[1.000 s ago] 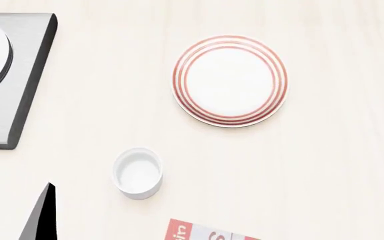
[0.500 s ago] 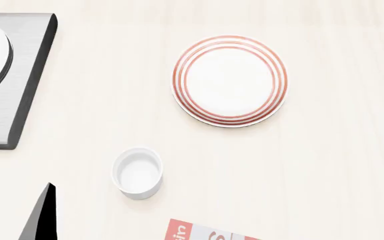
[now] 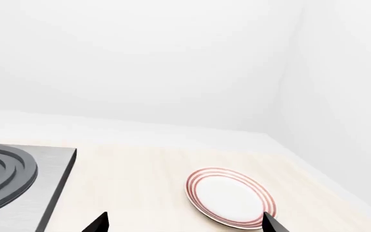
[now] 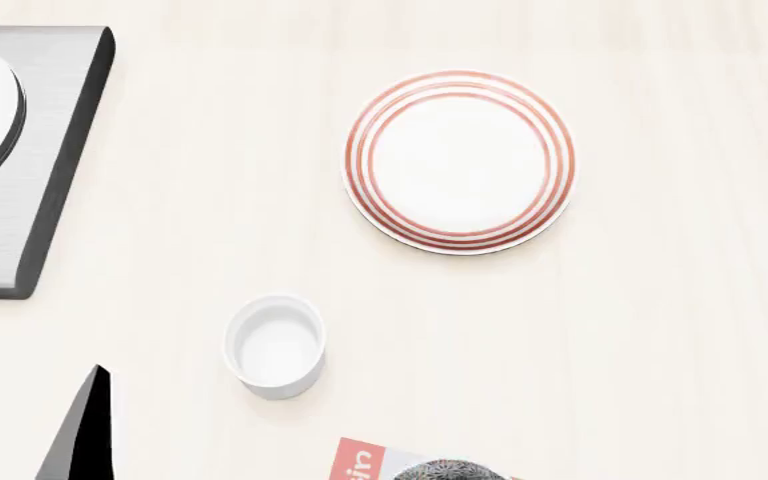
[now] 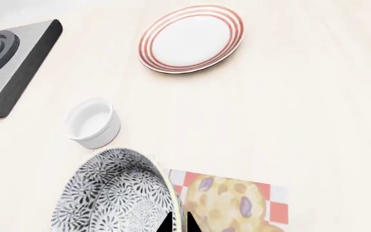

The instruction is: Pick the akita bowl on the cookies box and place it on the plate.

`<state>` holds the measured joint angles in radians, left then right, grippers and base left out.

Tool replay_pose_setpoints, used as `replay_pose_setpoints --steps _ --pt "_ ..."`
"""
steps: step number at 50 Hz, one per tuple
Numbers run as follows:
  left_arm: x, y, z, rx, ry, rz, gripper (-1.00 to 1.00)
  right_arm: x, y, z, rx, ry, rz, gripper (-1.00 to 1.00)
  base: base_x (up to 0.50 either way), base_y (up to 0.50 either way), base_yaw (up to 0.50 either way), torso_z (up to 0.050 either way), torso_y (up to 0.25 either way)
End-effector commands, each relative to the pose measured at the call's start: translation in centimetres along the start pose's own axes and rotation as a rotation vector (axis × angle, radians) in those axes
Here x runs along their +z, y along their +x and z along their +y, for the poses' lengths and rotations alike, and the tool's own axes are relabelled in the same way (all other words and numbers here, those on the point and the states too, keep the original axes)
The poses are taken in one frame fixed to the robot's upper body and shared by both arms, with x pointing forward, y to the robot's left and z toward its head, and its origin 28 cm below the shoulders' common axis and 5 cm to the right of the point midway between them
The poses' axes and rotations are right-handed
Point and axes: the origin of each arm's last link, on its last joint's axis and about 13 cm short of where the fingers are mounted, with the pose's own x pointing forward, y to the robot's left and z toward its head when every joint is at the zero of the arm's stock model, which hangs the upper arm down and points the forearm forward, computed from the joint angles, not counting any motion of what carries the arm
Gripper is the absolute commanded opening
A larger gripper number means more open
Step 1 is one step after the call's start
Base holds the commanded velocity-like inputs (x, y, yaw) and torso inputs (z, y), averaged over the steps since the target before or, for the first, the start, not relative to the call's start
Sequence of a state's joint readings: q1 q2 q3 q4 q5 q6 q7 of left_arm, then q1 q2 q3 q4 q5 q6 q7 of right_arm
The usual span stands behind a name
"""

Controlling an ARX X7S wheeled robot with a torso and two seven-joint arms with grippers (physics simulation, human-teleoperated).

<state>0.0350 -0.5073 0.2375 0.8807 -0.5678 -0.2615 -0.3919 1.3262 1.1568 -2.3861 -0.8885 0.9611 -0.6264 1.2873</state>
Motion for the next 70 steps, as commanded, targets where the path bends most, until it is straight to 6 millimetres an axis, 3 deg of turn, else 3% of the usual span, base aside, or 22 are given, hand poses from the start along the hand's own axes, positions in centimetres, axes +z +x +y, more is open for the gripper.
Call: replay_pose_setpoints --steps 1,15,26,39,51,70 --pt "0.1 0.0 0.1 0.002 -0.001 0.000 1.00 1.5 1.6 -0.4 -0.005 0.068 -0.049 -1.00 0.00 0.00 0.00 0.000 0.000" --pt "-0.2 0.1 0.2 0.003 -0.001 0.008 1.00 5.2 6.6 -1.4 -0.016 0.180 -0.120 -1.00 0.00 0.00 0.00 0.000 0.000" --pt "-0.4 0.2 0.2 0.001 -0.001 0.012 1.00 5.7 10.4 -2.0 -0.043 0.289 -0.123 -1.00 0.00 0.00 0.00 0.000 0.000" --pt "-0.6 0.2 0.3 -0.001 0.000 0.018 1.00 9.9 15.2 -2.2 -0.044 0.378 -0.187 -1.00 0.00 0.00 0.00 0.000 0.000" --pt "-0.7 0.3 0.3 -0.001 0.003 0.020 1.00 11.9 19.3 -1.6 -0.037 0.398 -0.173 -1.00 0.00 0.00 0.00 0.000 0.000" --pt "-0.8 0.4 0.5 0.007 -0.003 0.021 1.00 17.7 26.5 0.3 -0.014 0.472 -0.161 -1.00 0.00 0.00 0.00 0.000 0.000"
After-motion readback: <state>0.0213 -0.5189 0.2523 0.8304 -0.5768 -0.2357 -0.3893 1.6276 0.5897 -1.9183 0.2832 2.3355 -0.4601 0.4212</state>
